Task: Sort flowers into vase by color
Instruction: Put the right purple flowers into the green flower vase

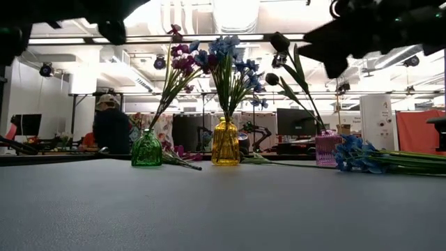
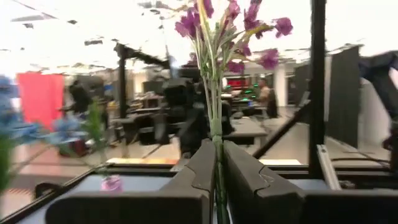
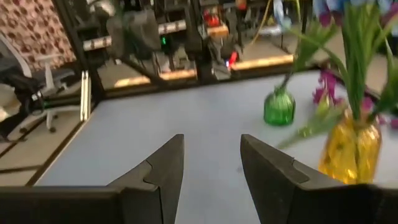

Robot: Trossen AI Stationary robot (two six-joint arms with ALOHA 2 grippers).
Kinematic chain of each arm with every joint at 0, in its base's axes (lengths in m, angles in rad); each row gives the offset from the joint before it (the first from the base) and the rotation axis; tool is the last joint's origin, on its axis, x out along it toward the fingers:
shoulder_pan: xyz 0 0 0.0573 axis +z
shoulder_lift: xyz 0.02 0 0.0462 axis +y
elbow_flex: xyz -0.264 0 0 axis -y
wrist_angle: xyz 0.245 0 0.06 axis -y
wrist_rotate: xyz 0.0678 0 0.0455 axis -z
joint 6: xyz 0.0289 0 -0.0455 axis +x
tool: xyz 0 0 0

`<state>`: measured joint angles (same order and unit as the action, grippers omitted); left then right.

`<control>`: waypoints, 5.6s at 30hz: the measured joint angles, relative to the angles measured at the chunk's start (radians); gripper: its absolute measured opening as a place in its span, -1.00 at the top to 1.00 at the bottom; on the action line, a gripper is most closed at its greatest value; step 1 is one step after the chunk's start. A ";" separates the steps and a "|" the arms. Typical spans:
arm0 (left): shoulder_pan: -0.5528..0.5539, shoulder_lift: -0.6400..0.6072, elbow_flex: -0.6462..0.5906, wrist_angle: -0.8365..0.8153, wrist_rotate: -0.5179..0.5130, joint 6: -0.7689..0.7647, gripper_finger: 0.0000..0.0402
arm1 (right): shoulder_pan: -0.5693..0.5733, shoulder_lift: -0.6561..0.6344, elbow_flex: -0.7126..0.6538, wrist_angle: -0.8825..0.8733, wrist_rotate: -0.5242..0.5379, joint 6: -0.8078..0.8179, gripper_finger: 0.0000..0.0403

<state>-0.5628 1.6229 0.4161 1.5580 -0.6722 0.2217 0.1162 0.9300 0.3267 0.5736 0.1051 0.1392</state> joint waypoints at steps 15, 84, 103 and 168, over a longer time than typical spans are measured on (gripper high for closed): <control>0.141 0.174 0.142 0.013 0.031 -0.048 0.98 | 0.019 0.452 0.108 0.615 -0.089 -0.084 -0.16; 0.268 0.123 0.258 -0.265 0.123 -0.156 -0.07 | 0.021 0.445 0.454 -0.218 0.026 -0.140 0.94; 0.305 0.124 0.415 -0.551 0.167 -0.127 0.06 | 0.021 0.445 0.454 -0.223 0.026 -0.140 0.94; 0.056 -0.700 -0.139 -0.630 -0.272 -0.085 0.95 | 0.021 0.235 0.452 -0.414 0.027 -0.164 -0.04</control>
<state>-0.5072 0.9225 0.2767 0.9276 -0.9440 0.1364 0.1371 1.1652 0.7788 0.1593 0.1320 -0.0244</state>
